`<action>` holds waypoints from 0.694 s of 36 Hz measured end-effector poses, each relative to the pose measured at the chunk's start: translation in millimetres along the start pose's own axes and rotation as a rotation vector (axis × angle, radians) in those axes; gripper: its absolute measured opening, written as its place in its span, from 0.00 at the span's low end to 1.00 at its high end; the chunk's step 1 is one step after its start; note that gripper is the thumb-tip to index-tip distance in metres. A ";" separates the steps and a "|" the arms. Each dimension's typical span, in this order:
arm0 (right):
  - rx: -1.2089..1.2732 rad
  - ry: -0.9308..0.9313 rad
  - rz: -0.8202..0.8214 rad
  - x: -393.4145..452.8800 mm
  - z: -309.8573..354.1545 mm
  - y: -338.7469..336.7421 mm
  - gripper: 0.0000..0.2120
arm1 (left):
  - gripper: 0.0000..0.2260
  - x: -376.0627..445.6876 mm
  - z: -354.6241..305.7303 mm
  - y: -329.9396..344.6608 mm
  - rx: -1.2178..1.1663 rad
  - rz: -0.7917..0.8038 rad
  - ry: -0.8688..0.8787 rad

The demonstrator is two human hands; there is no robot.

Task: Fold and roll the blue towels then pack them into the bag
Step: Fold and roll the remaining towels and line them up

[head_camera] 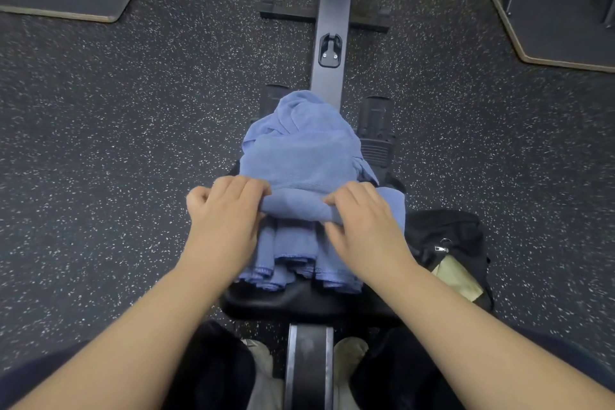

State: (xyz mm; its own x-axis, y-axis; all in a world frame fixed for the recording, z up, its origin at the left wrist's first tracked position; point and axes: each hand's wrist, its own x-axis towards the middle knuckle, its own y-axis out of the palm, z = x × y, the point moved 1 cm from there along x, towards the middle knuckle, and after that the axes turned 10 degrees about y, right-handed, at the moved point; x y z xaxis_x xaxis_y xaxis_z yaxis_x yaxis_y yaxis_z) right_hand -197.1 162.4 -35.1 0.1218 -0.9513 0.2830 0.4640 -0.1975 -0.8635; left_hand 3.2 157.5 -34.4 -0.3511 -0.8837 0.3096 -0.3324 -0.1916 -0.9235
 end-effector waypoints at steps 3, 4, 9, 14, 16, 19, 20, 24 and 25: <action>0.037 0.001 0.004 -3.4 0.2 -5.1 0.08 | 0.12 -1.4 -2.6 -5.2 -0.017 -0.005 0.019; 0.045 0.000 0.003 -4.4 0.7 -6.9 0.08 | 0.12 -2.0 -3.4 -7.0 -0.021 -0.004 0.023; 0.048 -0.024 0.007 -11.2 1.7 -13.3 0.07 | 0.12 -7.4 -7.7 -15.5 -0.026 -0.016 0.042; 0.054 -0.041 0.050 -16.1 4.9 -17.9 0.06 | 0.14 -14.4 -9.2 -22.0 -0.031 0.007 0.057; 0.057 -0.033 0.069 -17.8 6.6 -19.8 0.07 | 0.15 -16.8 -9.0 -24.2 -0.032 0.016 0.058; 0.052 -0.032 0.092 -20.7 9.3 -22.7 0.07 | 0.21 -19.1 -10.6 -28.0 -0.053 0.042 0.058; 0.052 -0.030 0.099 -21.6 10.1 -24.1 0.07 | 0.22 -19.7 -11.3 -29.6 -0.060 0.054 0.059; 0.047 -0.030 0.121 -25.9 13.1 -29.2 0.09 | 0.22 -23.6 -12.7 -35.3 -0.062 0.080 0.071; 0.042 -0.033 0.127 -27.2 13.4 -30.1 0.09 | 0.22 -24.6 -12.7 -36.1 -0.058 0.086 0.072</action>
State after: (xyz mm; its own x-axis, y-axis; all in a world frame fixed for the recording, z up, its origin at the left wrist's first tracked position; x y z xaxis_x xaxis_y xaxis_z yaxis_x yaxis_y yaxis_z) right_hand -202.6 197.4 -11.1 0.2106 -0.9595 0.1871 0.4790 -0.0656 -0.8754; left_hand 12.7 191.6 -5.8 -0.4420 -0.8622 0.2475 -0.3476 -0.0897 -0.9333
